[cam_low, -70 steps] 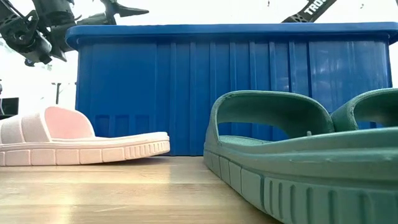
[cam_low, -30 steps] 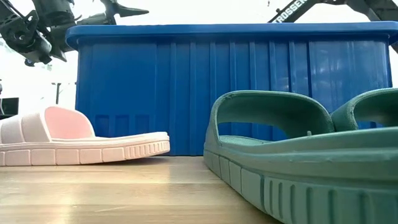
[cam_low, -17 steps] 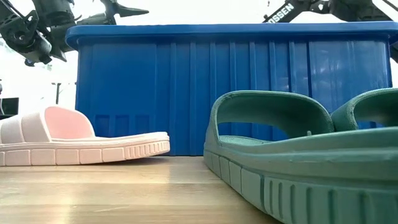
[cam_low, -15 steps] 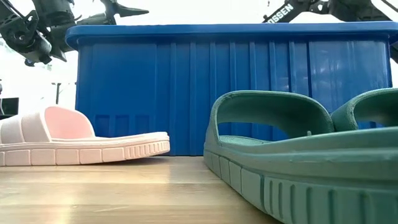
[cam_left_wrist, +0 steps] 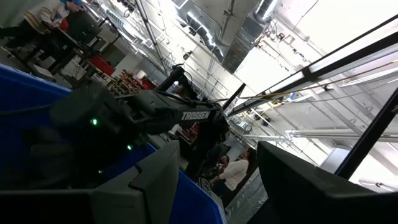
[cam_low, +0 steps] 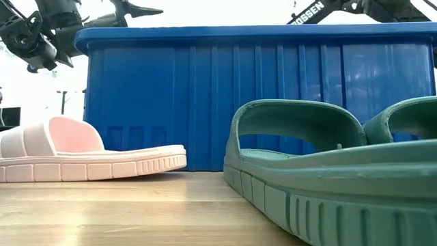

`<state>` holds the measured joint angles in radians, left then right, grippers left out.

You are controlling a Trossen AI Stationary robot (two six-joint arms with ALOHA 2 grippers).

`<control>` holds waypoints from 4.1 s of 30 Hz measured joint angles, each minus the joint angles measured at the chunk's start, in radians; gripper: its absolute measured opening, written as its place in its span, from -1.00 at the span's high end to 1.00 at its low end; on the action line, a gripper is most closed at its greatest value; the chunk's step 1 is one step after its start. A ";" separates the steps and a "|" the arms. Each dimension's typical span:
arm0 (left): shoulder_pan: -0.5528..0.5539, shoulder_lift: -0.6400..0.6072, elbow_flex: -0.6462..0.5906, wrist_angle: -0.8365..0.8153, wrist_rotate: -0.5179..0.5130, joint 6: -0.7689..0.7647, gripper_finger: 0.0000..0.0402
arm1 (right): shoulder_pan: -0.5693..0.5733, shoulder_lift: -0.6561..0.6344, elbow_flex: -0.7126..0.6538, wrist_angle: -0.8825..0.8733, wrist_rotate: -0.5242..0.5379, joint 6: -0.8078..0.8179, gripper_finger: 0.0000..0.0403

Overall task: Pick and place slides into bin
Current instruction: Put the black slide into the blue container, then put the green slide into the blue container

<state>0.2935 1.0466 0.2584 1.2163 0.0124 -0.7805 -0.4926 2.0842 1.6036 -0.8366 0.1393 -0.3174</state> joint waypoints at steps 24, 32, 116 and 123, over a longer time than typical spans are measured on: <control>0.001 0.000 0.000 0.002 0.009 0.006 0.00 | 0.102 -0.468 0.159 0.171 -0.295 0.145 0.96; 0.000 0.001 0.000 0.005 -0.007 0.057 0.00 | 0.212 -0.657 0.055 0.152 -0.425 0.236 0.96; 0.001 0.000 0.002 -0.045 0.005 0.034 0.00 | 1.072 -0.095 -0.062 0.039 0.221 0.763 -0.01; 0.001 0.000 0.002 -0.045 0.008 0.033 0.00 | 1.073 -0.066 -0.066 0.041 0.271 0.735 -0.01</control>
<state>0.2943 1.0466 0.2600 1.1713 0.0205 -0.7479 0.5800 2.0178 1.5375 -0.7959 0.4099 0.4172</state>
